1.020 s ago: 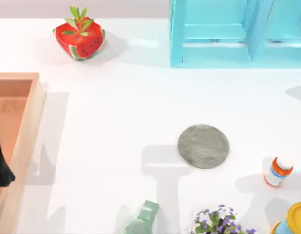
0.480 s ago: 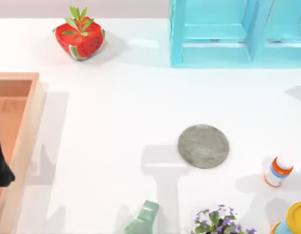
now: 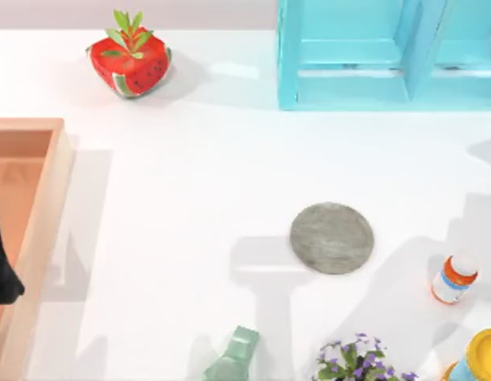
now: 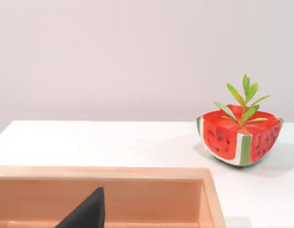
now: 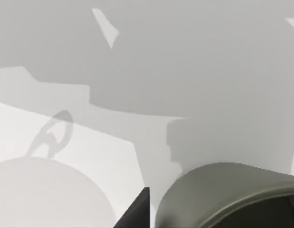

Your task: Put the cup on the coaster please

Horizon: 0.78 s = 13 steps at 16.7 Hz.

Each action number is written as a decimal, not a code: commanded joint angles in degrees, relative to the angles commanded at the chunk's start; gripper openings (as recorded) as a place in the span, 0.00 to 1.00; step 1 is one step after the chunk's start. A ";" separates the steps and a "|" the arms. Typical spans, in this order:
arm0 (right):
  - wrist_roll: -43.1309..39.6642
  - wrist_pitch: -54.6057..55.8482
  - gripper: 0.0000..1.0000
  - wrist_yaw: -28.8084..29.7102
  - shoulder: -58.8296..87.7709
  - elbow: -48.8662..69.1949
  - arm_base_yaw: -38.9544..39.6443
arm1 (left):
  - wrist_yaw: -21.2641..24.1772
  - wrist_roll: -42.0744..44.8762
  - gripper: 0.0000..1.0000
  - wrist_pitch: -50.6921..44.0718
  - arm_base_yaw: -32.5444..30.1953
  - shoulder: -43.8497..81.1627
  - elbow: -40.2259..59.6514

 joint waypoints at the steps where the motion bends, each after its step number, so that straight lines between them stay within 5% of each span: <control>1: 4.67 -1.24 0.00 -0.12 1.09 1.35 1.95 | 0.00 0.00 1.00 0.00 0.00 0.00 0.00; 6: 33.35 -7.18 0.00 -0.99 5.63 8.96 13.43 | 0.00 0.00 1.00 0.00 0.00 0.00 0.00; 13: 85.24 -13.19 0.00 -1.91 9.27 21.92 31.41 | 0.00 0.00 1.00 0.00 0.00 0.00 0.00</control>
